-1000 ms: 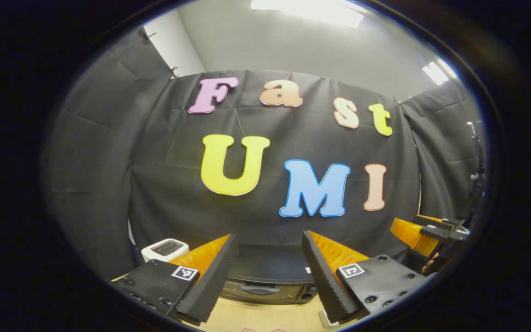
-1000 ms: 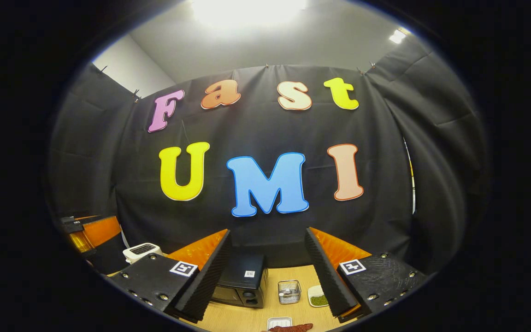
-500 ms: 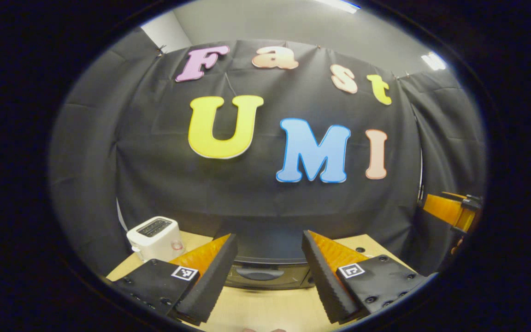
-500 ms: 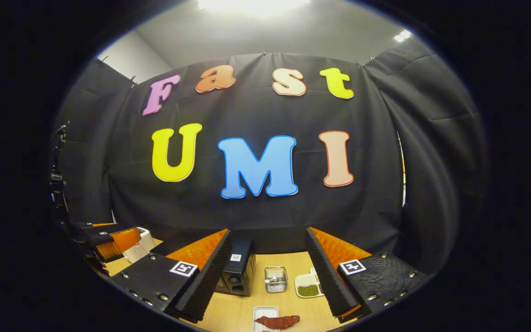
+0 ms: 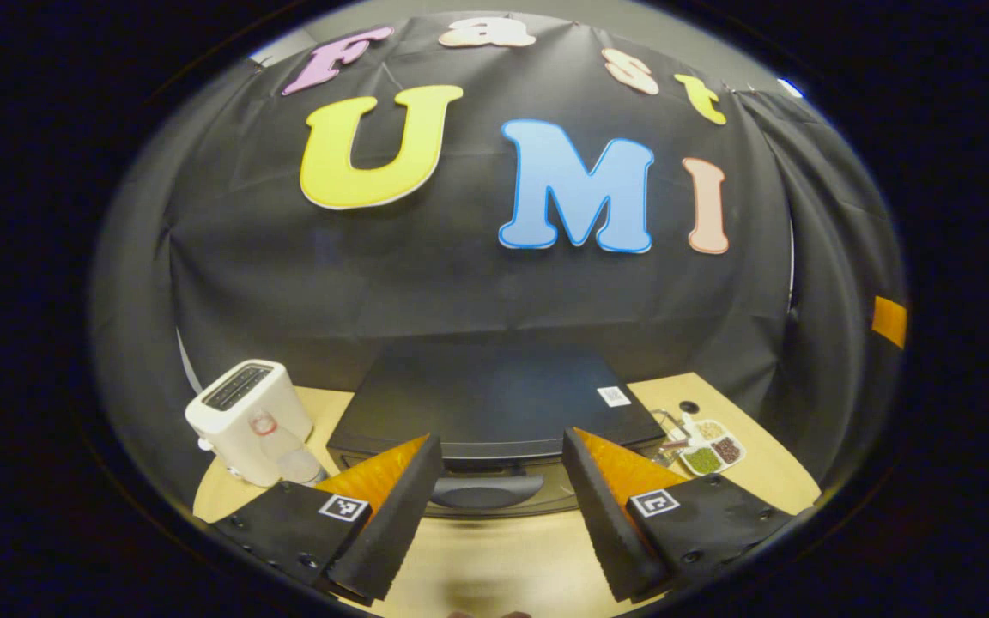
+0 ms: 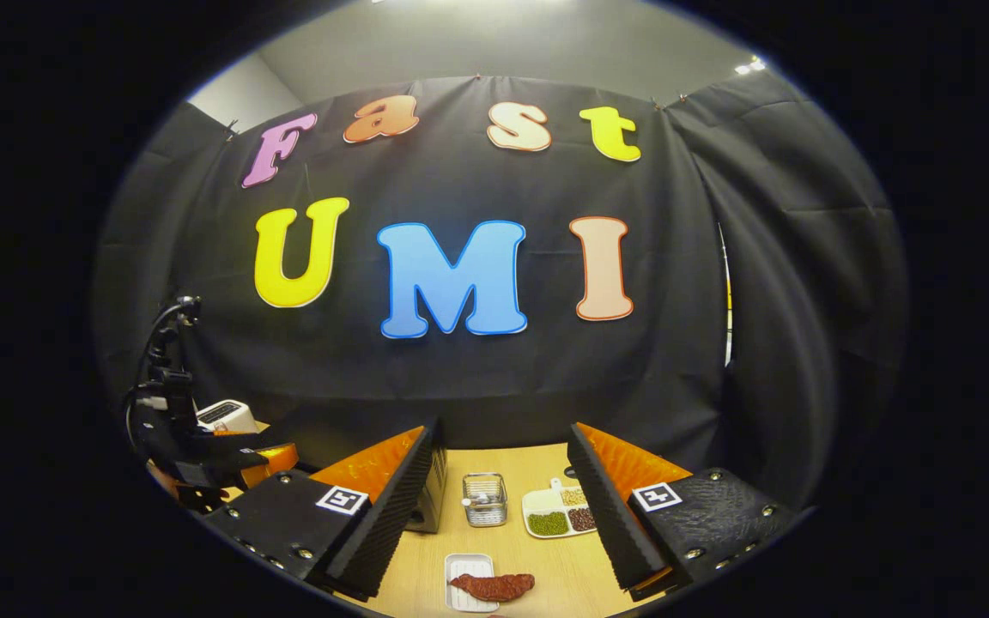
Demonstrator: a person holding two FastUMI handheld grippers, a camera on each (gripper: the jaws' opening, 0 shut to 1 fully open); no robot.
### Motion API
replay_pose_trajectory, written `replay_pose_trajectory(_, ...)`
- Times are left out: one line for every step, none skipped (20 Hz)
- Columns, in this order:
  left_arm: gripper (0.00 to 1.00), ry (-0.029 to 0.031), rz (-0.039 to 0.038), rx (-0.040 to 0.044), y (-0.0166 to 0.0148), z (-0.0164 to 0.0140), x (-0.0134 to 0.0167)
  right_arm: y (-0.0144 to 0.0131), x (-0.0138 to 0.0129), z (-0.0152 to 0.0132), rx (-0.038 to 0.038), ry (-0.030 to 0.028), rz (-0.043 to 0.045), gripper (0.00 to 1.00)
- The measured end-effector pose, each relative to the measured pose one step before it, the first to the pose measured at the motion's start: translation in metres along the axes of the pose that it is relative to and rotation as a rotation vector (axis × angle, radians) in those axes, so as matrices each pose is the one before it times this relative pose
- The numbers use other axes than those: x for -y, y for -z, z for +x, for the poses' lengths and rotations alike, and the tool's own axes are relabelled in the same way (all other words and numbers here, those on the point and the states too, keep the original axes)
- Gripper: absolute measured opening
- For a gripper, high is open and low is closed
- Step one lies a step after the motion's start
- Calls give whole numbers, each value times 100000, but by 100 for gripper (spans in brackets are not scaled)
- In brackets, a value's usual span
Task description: Open the electric oven with the left hand, put the food in, and close the electric oven.
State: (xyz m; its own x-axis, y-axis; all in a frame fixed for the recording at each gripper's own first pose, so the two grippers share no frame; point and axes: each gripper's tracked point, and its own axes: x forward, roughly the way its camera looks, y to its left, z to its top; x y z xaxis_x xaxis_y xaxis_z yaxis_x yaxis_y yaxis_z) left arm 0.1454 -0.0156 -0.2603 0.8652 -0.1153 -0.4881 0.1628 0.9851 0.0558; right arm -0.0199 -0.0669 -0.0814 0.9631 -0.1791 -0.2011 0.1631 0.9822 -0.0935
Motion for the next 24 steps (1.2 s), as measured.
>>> replay_pose_trajectory(95,-374,78,-1557,575,944,-286,7,245,126,-250,847,-52,96)
replay_pose_trajectory(99,-399,-14,-1650,648,1054,-202,171,234,79,-305,804,-75,96)
replay_pose_trajectory(99,-155,-58,-1333,489,958,-131,18,210,101,-316,742,-134,96)
replay_pose_trajectory(99,-242,207,-1299,399,852,9,133,179,113,-330,733,-125,96)
replay_pose_trajectory(99,-537,687,-1647,495,790,-23,31,224,170,-250,615,-40,96)
replay_pose_trajectory(99,-699,658,-1900,726,553,-68,89,222,-6,-245,721,-99,96)
replay_pose_trajectory(99,-2254,517,-2586,706,338,-83,-66,177,67,-82,627,-50,96)
replay_pose_trajectory(99,-1670,2158,885,-55,-64,-193,-63,156,56,76,452,159,96)
replay_pose_trajectory(95,-215,1972,651,189,200,131,-100,85,-9,254,361,130,96)
replay_pose_trajectory(92,-69,485,-1327,786,-103,-8,-8,94,89,146,208,126,96)
replay_pose_trajectory(95,-229,-1919,2832,-440,156,-25,17,-91,81,-197,-223,196,96)
replay_pose_trajectory(99,-238,-2732,-1935,490,-270,-27,140,-128,92,-333,-413,135,96)
replay_pose_trajectory(99,-211,-153,460,27,-114,-149,-93,-167,31,10,-574,255,96)
replay_pose_trajectory(99,-416,1123,-745,401,-261,-127,-108,-281,-70,344,-942,347,96)
replay_pose_trajectory(95,-439,599,399,189,-445,103,-257,-254,-34,378,-886,-29,96)
replay_pose_trajectory(99,12,-267,-436,451,-548,119,-133,-188,14,486,-856,-127,96)
replay_pose_trajectory(99,166,-605,38,524,-599,96,-284,-135,-93,645,-817,51,96)
replay_pose_trajectory(99,193,89,-529,745,-638,-88,-183,-173,-142,638,-741,270,96)
replay_pose_trajectory(99,173,594,-495,736,-684,51,-221,-230,-160,519,-834,280,96)
replay_pose_trajectory(99,77,530,-737,904,-672,73,-61,-106,-192,295,-651,50,96)
replay_pose_trajectory(99,68,597,-1187,1034,-668,109,-62,-120,-254,126,-447,-61,96)
replay_pose_trajectory(95,122,302,-1177,1132,-473,124,60,-41,-281,181,-333,-54,96)
replay_pose_trajectory(99,383,-337,-1786,1213,-489,110,-61,-22,-337,-35,-97,-42,96)
replay_pose_trajectory(99,364,-572,-1223,1146,-306,132,45,-92,-410,50,-139,-36,96)
